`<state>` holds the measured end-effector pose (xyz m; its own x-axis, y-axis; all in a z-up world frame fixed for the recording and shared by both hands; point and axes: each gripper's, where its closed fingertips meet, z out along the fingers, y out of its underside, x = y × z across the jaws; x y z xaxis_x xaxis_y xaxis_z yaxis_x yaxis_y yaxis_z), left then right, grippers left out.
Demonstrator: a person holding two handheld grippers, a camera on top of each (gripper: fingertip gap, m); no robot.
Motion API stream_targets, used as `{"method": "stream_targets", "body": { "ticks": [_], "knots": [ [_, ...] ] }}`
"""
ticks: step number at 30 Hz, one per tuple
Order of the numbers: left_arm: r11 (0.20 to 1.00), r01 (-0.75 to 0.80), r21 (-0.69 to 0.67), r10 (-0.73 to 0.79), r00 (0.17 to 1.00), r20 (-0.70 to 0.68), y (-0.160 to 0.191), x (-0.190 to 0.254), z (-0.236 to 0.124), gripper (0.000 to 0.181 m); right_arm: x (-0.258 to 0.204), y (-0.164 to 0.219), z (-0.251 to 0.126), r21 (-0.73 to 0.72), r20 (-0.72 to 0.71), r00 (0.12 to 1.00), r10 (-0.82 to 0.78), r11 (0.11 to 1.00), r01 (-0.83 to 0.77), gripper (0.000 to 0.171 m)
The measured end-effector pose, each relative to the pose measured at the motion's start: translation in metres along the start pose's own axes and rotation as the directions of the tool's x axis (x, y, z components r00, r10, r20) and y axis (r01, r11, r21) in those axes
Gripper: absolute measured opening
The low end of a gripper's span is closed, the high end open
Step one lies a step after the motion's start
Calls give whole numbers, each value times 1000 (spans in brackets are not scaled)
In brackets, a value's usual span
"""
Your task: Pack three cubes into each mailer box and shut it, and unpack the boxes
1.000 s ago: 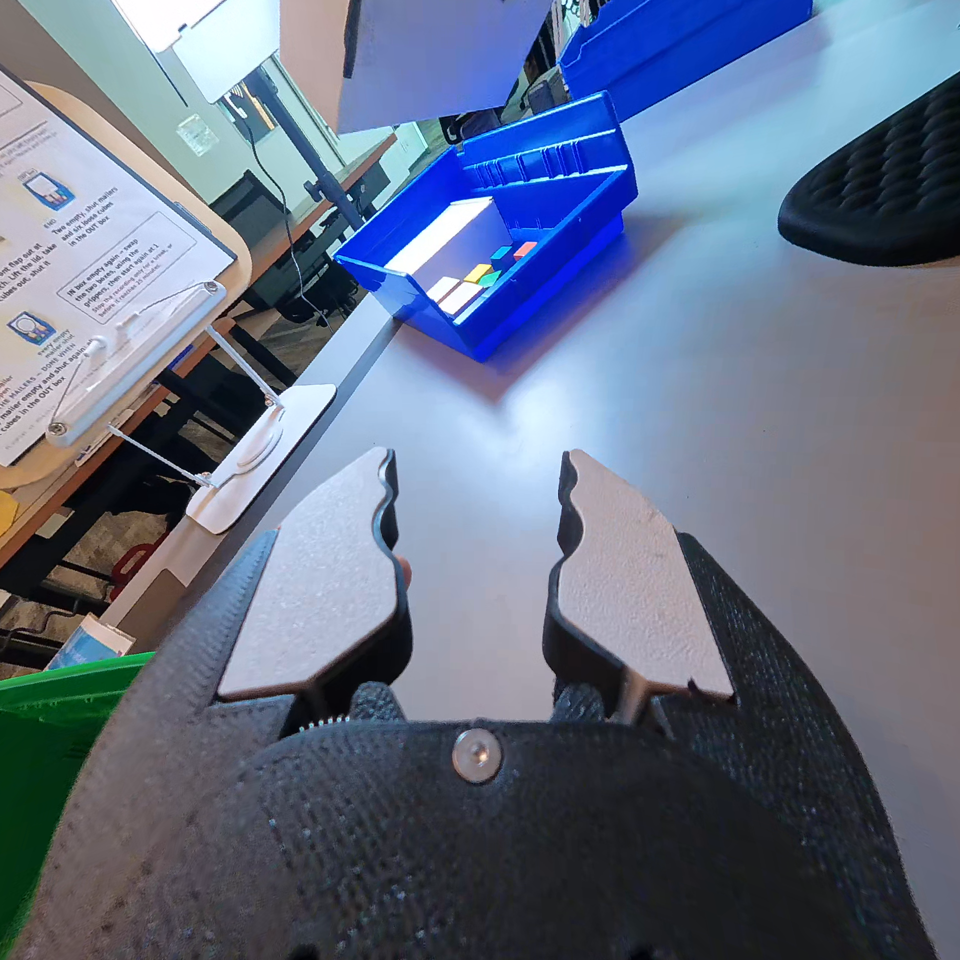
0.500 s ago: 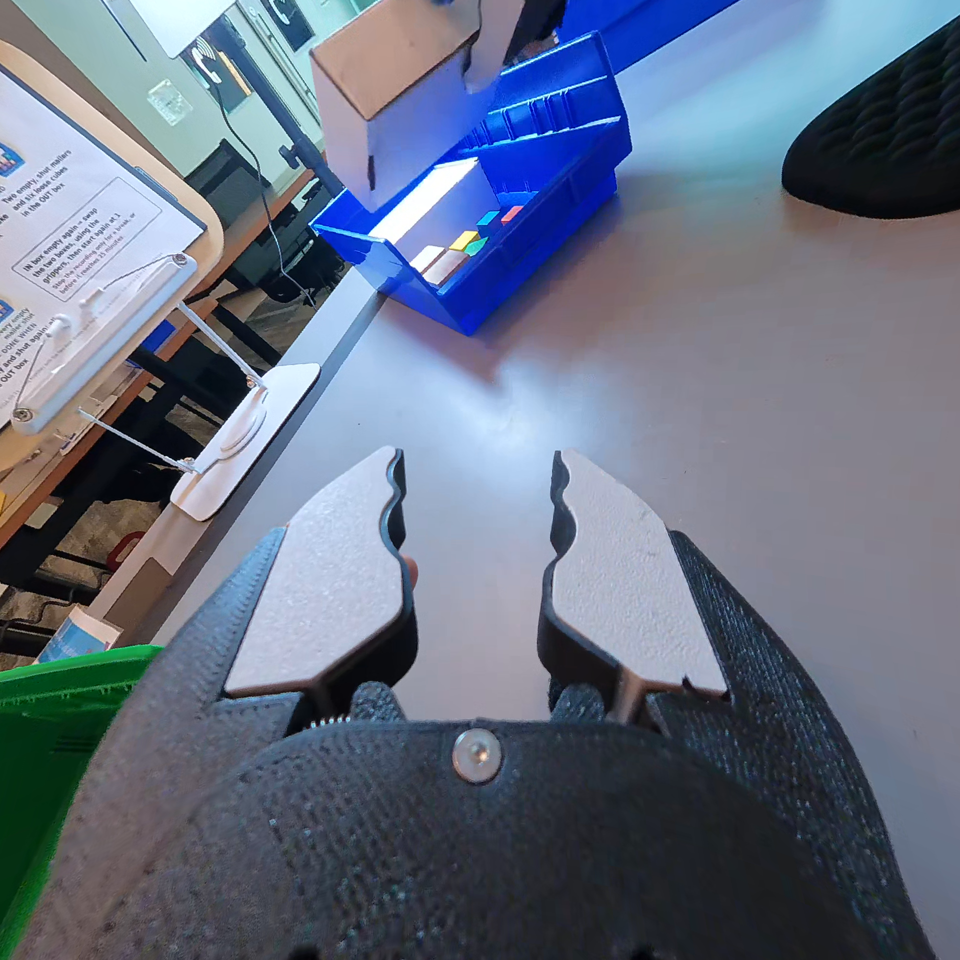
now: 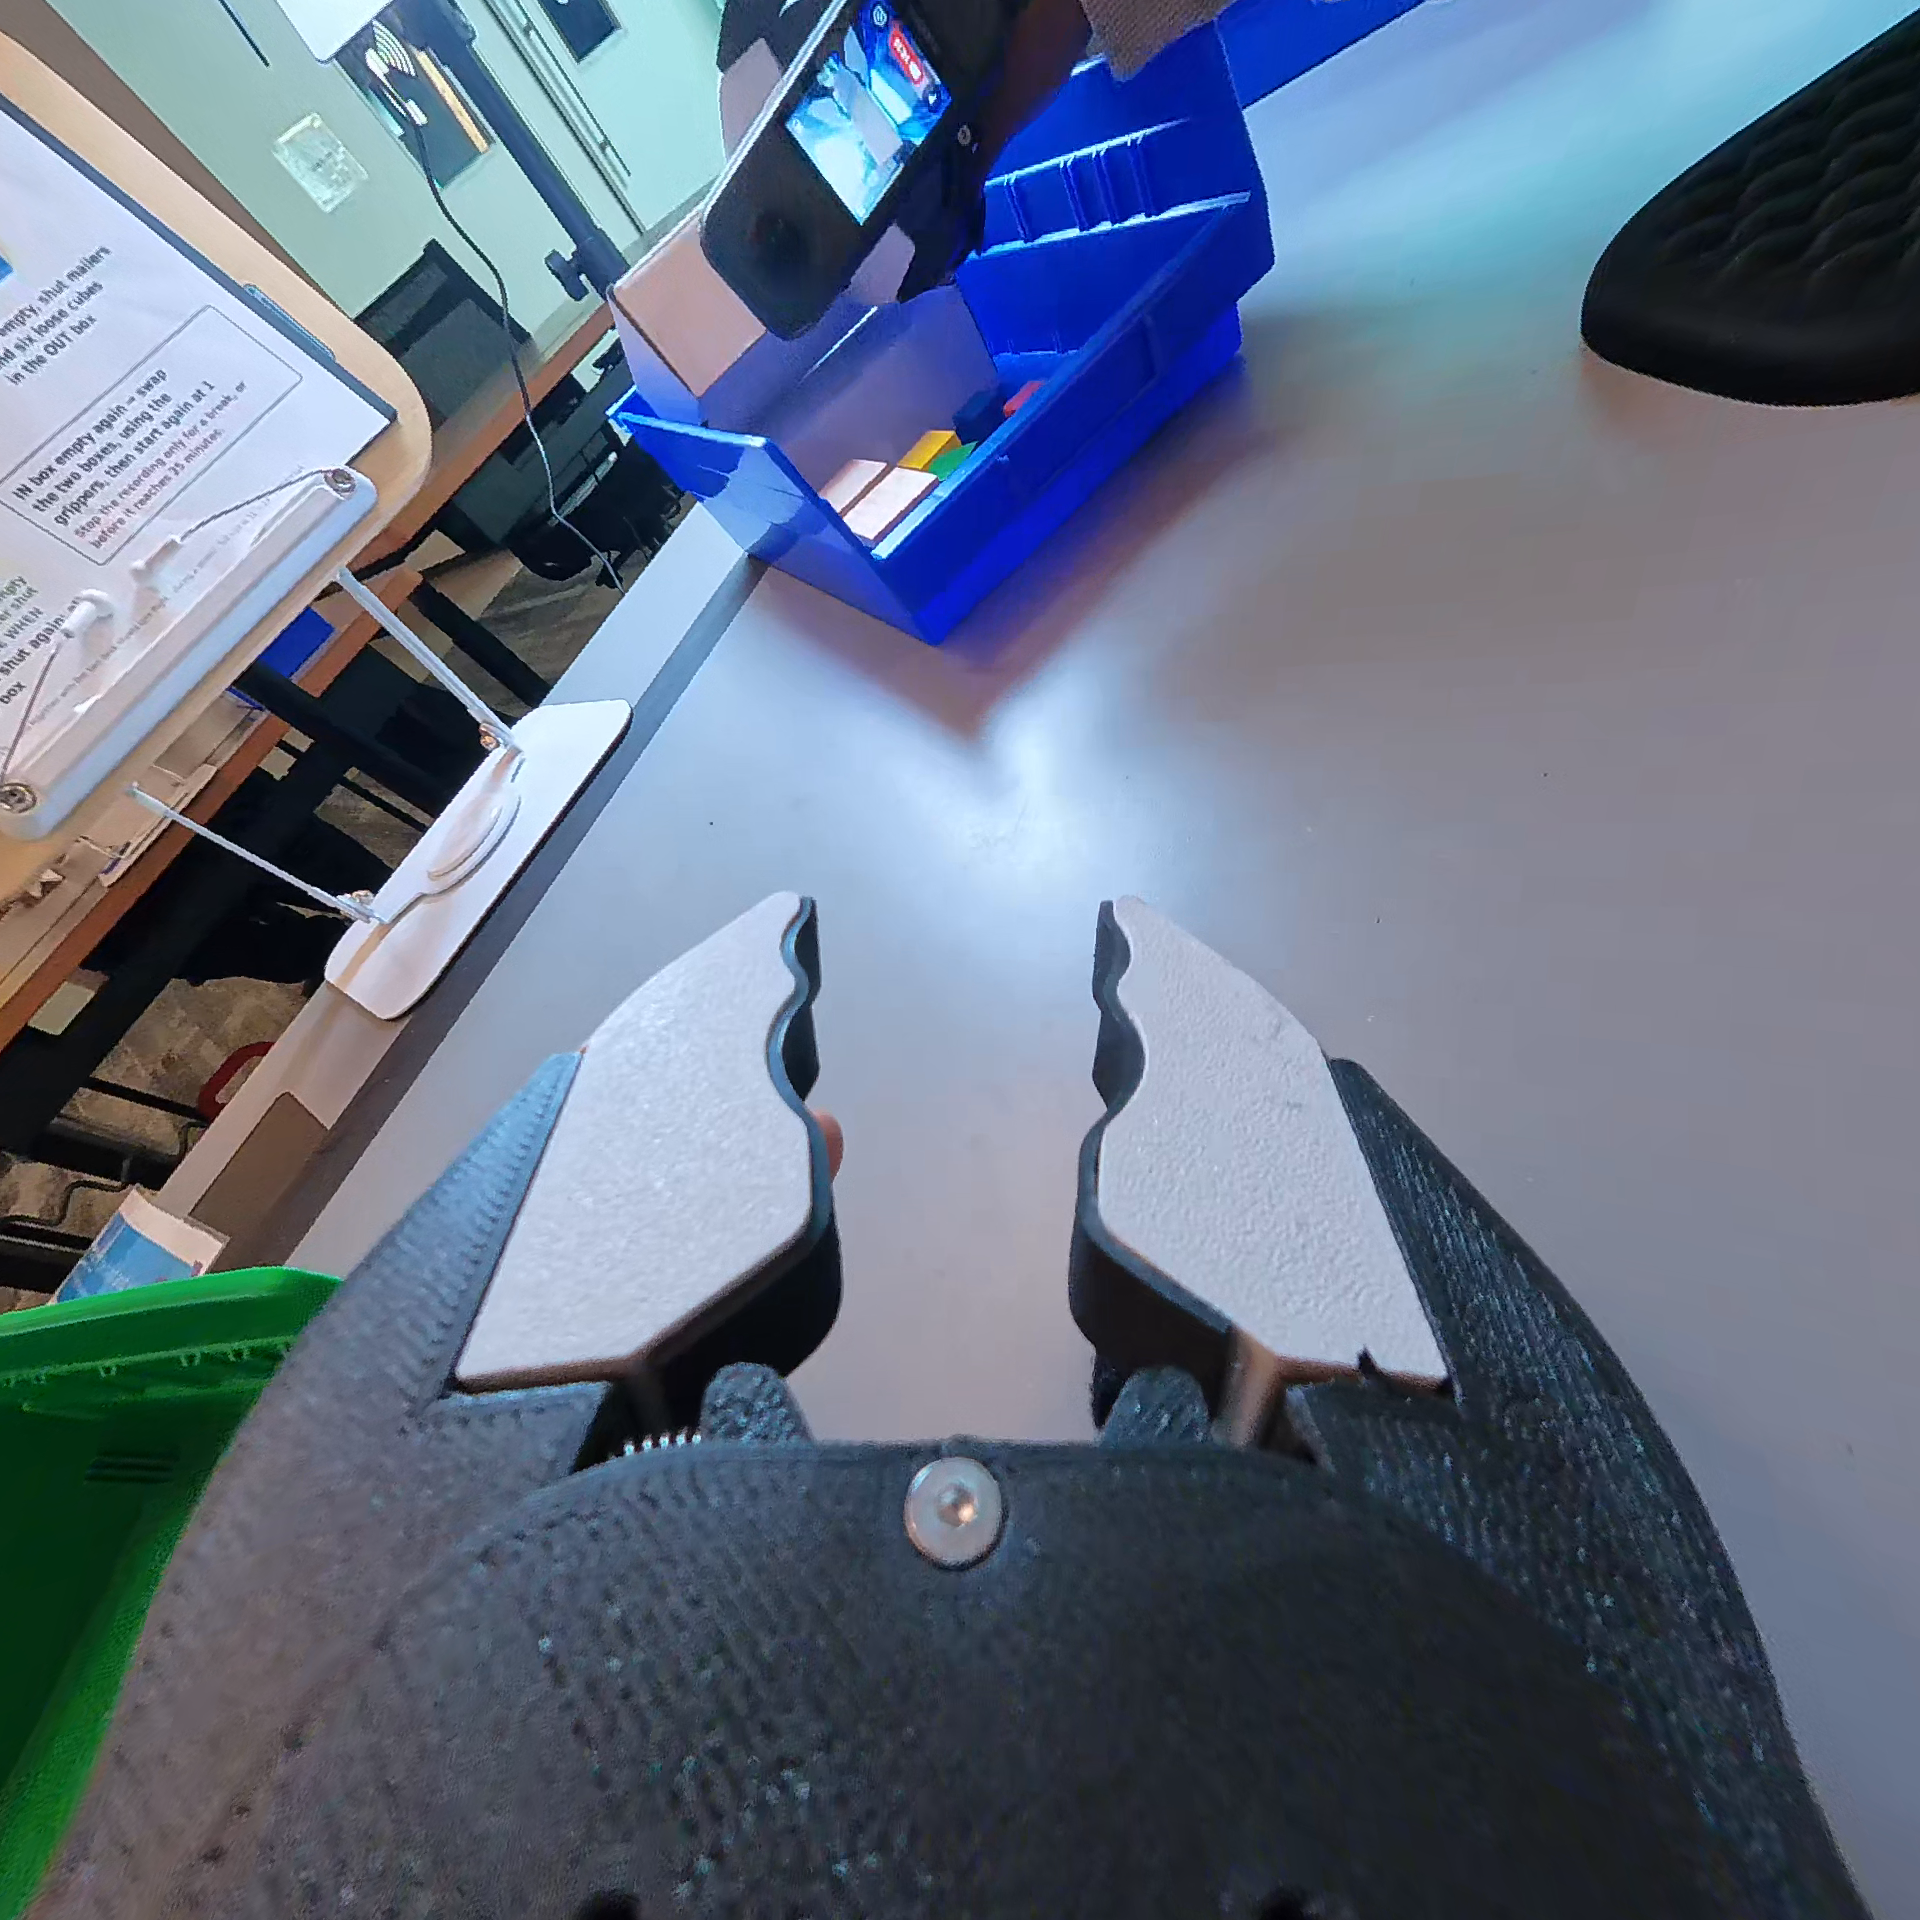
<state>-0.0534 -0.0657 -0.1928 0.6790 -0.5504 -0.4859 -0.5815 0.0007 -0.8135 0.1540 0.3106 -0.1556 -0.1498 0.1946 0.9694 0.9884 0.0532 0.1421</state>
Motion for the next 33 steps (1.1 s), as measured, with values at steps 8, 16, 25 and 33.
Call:
{"method": "stream_targets", "body": {
  "ticks": [8, 16, 25, 33],
  "knots": [
    [1000, 7, -20, -8, 1000, -12, 5, 1, 2, 51, -28, -8, -3, 15, 228, 973, -36, 999, 33, 69],
    [998, 40, -55, -42, 998, -36, 15, 5, 9, 51, -35, -18, -24, -18, 497, 859, 122, 991, -131, 69],
    [996, 40, -85, -44, 998, -49, 22, 10, 14, 49, -31, -11, -8, -4, 451, 886, 104, 993, -114, 59],
    [995, 52, -87, -56, 997, -55, 23, 9, 14, 48, -21, -11, -13, -5, 453, 871, 190, 978, -211, 43]
  ]
}}
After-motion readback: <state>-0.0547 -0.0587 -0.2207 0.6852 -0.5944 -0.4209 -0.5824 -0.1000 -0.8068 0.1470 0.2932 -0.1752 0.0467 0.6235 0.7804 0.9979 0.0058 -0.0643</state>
